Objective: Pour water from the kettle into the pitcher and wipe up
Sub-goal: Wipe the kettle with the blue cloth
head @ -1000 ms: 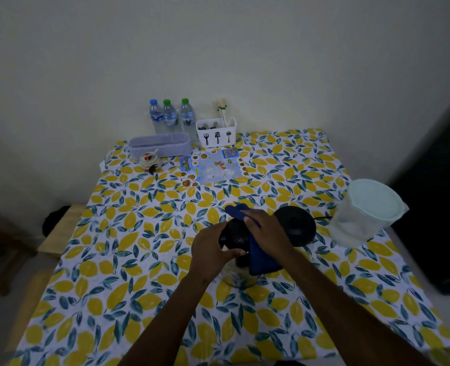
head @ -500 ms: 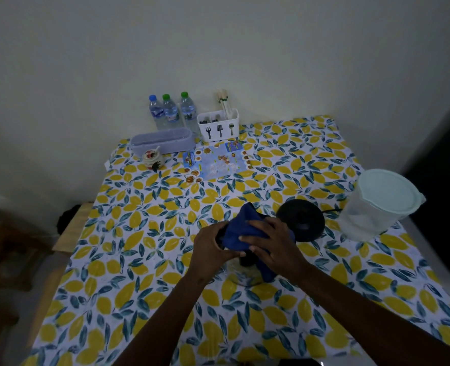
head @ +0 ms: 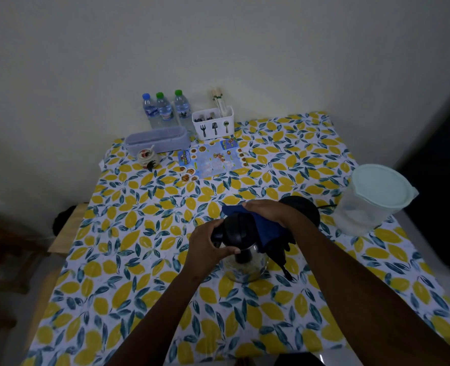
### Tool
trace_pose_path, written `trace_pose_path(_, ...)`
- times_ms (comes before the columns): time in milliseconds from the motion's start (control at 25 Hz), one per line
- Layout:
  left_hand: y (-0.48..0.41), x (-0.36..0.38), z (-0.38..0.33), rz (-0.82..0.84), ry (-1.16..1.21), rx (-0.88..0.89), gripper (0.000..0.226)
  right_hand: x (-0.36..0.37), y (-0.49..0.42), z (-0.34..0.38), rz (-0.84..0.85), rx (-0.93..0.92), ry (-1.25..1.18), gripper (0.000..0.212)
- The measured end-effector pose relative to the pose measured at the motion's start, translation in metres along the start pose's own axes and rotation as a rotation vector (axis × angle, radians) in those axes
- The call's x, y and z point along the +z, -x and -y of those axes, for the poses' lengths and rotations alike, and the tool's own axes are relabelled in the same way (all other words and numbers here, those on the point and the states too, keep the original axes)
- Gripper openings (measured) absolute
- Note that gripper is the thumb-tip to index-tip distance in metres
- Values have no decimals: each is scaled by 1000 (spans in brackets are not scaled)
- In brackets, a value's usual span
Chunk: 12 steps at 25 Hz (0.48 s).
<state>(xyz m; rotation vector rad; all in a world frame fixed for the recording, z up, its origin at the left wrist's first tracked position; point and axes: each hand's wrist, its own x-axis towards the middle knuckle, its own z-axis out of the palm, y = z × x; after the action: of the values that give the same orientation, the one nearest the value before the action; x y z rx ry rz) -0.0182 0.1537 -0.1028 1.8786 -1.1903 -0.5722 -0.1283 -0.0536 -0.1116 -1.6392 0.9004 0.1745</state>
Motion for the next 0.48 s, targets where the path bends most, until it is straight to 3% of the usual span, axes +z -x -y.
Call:
trace_pose_path(200, 2, 0, 2, -12, 12, -9, 80, 16, 4, -44, -101, 102, -571, 47)
trace_pose_path(360, 0, 1, 7, -3, -8, -5, 81, 80, 32, -71, -368, -171, -1145, 39)
trace_pose_path(480, 0, 1, 9, 17, -17, -11, 78, 131, 54, -66, -558, -298, -1229, 35)
